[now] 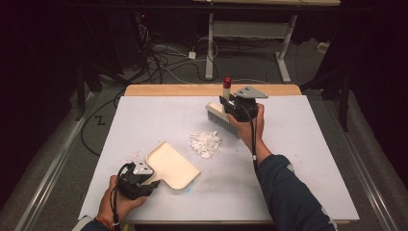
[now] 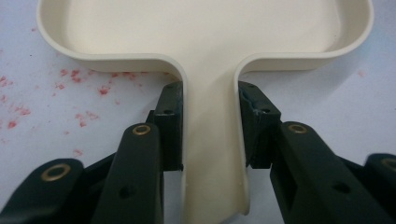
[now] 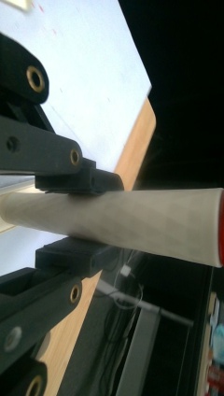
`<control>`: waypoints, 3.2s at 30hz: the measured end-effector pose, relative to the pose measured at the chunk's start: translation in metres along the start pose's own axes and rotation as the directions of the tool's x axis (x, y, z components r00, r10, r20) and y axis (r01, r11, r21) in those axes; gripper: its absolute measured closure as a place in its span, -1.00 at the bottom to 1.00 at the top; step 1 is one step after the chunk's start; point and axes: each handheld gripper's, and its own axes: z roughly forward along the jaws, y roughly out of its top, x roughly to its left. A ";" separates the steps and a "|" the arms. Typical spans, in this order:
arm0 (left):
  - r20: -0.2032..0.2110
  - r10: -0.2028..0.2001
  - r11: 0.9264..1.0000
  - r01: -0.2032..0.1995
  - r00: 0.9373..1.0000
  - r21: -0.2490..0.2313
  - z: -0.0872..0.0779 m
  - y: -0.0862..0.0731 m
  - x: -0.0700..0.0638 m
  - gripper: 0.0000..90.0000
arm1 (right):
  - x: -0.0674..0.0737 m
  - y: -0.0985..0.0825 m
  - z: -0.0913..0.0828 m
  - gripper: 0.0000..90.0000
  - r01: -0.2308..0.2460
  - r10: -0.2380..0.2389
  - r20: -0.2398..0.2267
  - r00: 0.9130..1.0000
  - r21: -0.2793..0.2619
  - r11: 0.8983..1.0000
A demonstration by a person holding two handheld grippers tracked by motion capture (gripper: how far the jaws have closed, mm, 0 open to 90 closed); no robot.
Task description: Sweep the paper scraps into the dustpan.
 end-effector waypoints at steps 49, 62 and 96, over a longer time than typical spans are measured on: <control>0.028 0.001 0.996 -0.003 1.000 0.090 0.002 0.023 0.000 0.40 | 0.071 -0.008 -0.027 0.55 0.100 -0.099 -0.189 0.977 -0.005 0.995; 0.029 0.008 0.995 -0.011 1.000 0.103 0.006 0.027 0.003 0.40 | 0.095 -0.009 -0.034 0.55 0.122 -0.123 -0.260 0.958 -0.019 0.992; 0.024 0.020 0.994 -0.023 0.999 0.104 0.009 0.026 0.004 0.40 | 0.071 0.017 -0.095 0.56 0.146 -0.169 -0.248 0.954 -0.109 0.983</control>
